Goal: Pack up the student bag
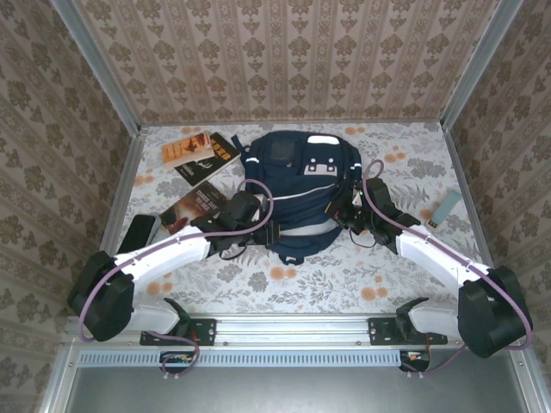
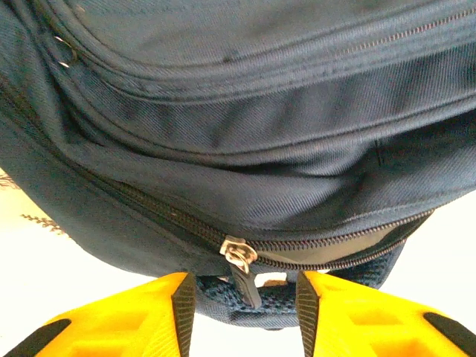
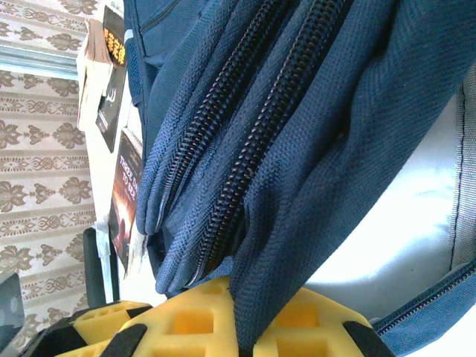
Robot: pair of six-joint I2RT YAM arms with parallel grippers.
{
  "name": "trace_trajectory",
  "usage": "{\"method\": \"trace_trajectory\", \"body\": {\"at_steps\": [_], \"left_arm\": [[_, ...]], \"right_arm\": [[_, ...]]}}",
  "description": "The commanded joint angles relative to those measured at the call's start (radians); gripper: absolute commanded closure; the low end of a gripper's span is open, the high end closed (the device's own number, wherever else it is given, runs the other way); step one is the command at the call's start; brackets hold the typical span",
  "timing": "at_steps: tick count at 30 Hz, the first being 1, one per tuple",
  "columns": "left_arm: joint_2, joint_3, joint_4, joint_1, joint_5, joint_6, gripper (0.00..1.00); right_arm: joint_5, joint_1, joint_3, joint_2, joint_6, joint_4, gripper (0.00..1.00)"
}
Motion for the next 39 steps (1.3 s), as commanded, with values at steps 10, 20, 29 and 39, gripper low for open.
{"method": "trace_trajectory", "body": {"at_steps": [10, 20, 29, 39], "left_arm": [[0.036, -0.015, 0.037, -0.063, -0.03, -0.031, 0.55], [0.099, 0.041, 0.0, -0.057, -0.114, -0.024, 0.68], [0.085, 0.06, -0.054, -0.05, -0.17, 0.005, 0.91], [0.022, 0.059, -0.178, -0.032, -0.238, 0.098, 1.0]], "right_arm": [[-0.012, -0.005, 0.011, 0.023, -0.013, 0.036, 0.99], [-0.009, -0.005, 0.005, 0.014, -0.013, 0.033, 0.99], [0.021, -0.007, 0.011, 0.0, -0.029, -0.005, 0.99], [0.175, -0.066, 0.017, -0.05, -0.121, -0.194, 1.0]]}}
